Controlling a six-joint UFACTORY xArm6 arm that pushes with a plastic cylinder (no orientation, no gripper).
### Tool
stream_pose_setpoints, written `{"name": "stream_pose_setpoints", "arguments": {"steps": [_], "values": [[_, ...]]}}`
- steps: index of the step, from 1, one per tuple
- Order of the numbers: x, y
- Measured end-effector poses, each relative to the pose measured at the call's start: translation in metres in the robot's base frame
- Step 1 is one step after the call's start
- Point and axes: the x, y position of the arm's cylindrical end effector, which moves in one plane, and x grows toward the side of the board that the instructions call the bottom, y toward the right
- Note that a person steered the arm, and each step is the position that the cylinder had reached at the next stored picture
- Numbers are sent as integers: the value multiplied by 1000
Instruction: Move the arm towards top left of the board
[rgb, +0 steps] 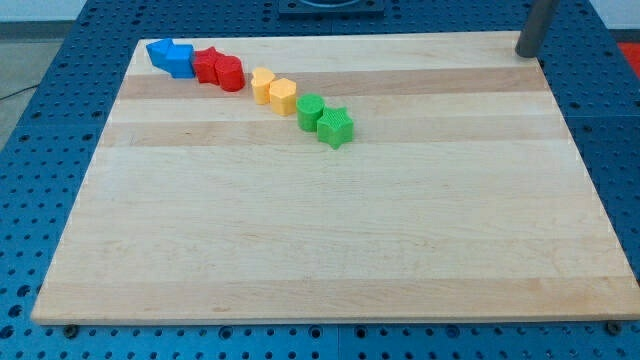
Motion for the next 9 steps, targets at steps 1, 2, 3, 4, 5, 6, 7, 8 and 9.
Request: {"name": "stream_pose_setpoints", "arguments": {"steps": [1, 2, 3, 4, 5, 6, 7, 8, 9], "values": [[3, 0], [6, 0], [40, 0], [107, -12], [219, -43], [238, -164], [213, -309], [145, -429], [111, -516]]}}
